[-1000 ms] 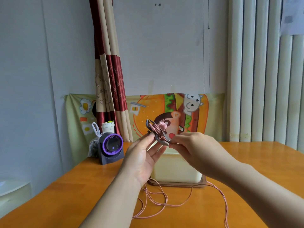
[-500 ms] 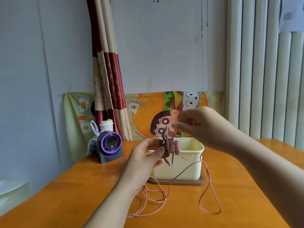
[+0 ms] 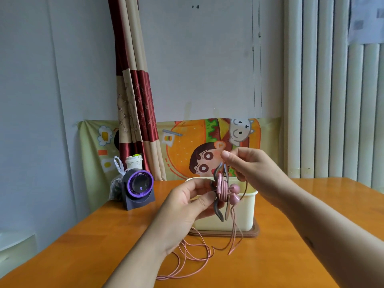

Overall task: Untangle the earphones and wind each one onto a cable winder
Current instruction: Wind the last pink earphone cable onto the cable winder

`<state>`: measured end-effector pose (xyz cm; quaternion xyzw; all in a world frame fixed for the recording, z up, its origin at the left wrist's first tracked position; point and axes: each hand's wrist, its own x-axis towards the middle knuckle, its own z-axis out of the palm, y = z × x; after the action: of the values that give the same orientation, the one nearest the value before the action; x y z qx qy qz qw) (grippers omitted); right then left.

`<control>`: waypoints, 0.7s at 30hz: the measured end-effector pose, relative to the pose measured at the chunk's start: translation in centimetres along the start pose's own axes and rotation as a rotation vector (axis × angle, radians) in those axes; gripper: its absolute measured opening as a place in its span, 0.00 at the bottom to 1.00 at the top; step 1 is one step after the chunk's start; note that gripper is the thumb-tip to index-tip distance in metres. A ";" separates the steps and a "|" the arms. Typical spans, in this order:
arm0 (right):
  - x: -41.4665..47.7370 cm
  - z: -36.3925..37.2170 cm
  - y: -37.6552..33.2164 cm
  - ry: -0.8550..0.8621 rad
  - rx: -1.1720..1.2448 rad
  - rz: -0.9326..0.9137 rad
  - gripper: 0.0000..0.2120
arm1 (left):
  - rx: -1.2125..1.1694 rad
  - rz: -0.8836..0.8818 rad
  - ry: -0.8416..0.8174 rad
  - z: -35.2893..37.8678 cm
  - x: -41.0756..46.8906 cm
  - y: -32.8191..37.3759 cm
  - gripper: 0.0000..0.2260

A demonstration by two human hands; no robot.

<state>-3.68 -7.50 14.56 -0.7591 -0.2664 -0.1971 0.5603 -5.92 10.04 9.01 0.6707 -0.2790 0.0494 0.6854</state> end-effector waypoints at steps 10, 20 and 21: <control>-2.2 3.6 3.2 -0.157 0.156 0.259 0.16 | -0.443 -0.057 0.241 0.7 0.6 0.0 0.12; -3.5 3.0 1.9 -0.205 -0.606 -0.067 0.10 | -0.585 -0.123 0.482 -1.1 1.7 -1.4 0.07; -3.6 2.8 1.8 -0.193 -0.653 -0.086 0.10 | -0.589 -0.132 0.489 -1.3 1.7 -1.5 0.06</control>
<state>-5.31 -5.87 10.24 -0.9016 -0.2730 -0.2226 0.2510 -3.40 10.55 8.55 0.4300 -0.0656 0.0815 0.8967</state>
